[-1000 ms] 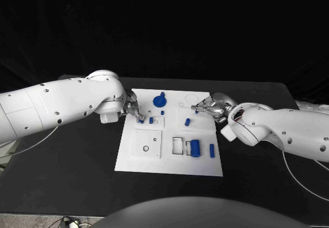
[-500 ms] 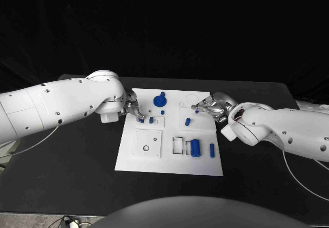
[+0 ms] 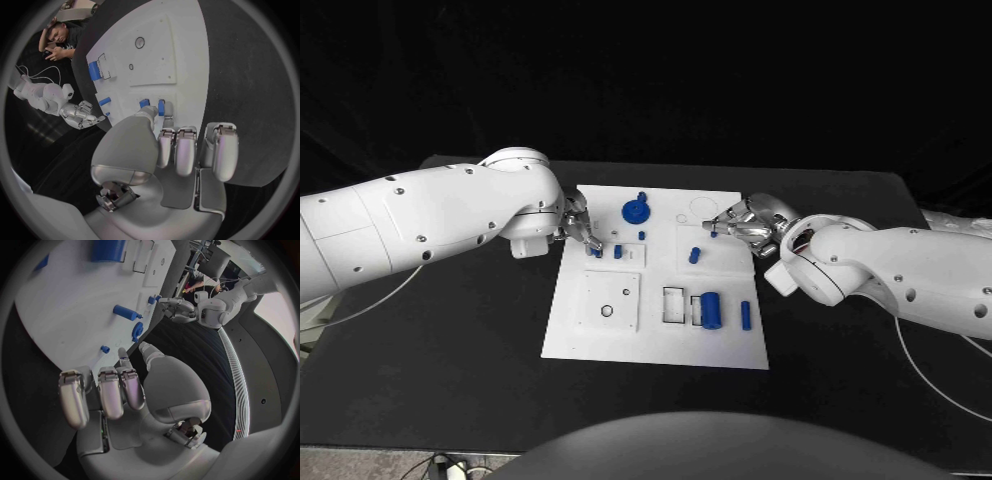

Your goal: Assemble the parts on the task board

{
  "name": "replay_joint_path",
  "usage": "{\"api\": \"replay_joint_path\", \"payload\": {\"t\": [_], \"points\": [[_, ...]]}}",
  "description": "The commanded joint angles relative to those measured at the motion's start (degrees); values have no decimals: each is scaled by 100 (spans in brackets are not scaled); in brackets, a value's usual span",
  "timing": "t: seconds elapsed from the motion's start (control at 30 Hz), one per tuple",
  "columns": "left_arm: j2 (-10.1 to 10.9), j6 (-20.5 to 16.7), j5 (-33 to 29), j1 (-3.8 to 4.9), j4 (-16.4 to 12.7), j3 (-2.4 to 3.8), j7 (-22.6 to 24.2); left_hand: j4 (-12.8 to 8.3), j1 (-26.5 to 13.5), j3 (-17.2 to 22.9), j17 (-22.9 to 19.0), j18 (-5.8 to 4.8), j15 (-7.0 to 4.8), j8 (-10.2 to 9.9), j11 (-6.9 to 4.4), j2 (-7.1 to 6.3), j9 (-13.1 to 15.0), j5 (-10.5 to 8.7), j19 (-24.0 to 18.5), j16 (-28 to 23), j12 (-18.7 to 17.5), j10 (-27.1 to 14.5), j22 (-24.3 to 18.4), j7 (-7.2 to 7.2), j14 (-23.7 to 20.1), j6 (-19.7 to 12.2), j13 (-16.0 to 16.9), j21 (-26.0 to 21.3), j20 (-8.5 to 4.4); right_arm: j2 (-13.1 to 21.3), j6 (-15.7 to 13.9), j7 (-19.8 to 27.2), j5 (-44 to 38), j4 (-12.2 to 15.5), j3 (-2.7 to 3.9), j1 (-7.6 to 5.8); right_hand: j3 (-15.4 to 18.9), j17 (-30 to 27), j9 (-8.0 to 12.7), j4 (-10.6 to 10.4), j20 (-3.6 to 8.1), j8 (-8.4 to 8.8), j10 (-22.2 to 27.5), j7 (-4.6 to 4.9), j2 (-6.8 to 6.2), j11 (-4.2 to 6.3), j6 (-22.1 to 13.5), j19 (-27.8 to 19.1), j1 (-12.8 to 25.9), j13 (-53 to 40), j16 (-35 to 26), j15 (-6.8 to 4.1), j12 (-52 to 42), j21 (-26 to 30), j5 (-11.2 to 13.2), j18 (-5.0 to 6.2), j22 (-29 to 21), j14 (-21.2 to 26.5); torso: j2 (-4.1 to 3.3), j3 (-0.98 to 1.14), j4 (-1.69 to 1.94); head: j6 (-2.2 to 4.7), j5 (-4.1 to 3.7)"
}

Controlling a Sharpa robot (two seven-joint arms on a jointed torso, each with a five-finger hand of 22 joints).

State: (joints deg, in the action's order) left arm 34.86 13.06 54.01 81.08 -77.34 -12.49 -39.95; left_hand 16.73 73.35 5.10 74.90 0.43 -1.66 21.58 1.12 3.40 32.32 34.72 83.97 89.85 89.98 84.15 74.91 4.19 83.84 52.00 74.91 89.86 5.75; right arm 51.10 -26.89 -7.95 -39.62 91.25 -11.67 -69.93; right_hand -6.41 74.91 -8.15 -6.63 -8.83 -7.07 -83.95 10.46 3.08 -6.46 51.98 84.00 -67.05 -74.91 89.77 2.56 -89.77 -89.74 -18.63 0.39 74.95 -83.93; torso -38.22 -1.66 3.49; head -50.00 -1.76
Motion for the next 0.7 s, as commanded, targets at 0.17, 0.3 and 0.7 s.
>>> {"api": "replay_joint_path", "payload": {"t": [0.17,0.3,0.7], "points": [[-38,-41,65,-28,43,1,-289,7,30,73,1510,-43,-9,-28,-32,60,-11,-11,603,15,2,585,1509,6,616,21,1509,14,-41,1,49,15,-29,6,0,3,33,1509,-6,-13,-48,-21,-605,32,-3,-28,-18,600,-68,-1509,23,47,-23,-26,-40,-39,1505,-607,6,-2,3,0,-9],[-38,-50,72,-35,52,1,-259,8,31,73,1510,-43,-10,-29,-30,55,-11,-14,603,15,2,585,1509,8,616,20,1509,14,-41,-4,50,17,-29,1,0,3,33,1509,-6,-13,-48,-21,-605,32,-3,-28,-18,600,-68,-1509,23,47,-23,-26,-40,-39,1505,-607,4,-1,2,0,-5],[-68,-67,53,-42,70,1,-214,10,30,75,1510,-43,-9,-30,-28,46,-12,-23,603,15,2,585,1509,11,616,20,1509,14,-41,-11,51,16,-29,-8,0,3,33,1509,-6,-13,-48,-21,-605,32,-3,-28,-18,600,-68,-1509,23,47,-23,-26,-40,-39,1505,-607,1,-2,2,0,-7]]}}
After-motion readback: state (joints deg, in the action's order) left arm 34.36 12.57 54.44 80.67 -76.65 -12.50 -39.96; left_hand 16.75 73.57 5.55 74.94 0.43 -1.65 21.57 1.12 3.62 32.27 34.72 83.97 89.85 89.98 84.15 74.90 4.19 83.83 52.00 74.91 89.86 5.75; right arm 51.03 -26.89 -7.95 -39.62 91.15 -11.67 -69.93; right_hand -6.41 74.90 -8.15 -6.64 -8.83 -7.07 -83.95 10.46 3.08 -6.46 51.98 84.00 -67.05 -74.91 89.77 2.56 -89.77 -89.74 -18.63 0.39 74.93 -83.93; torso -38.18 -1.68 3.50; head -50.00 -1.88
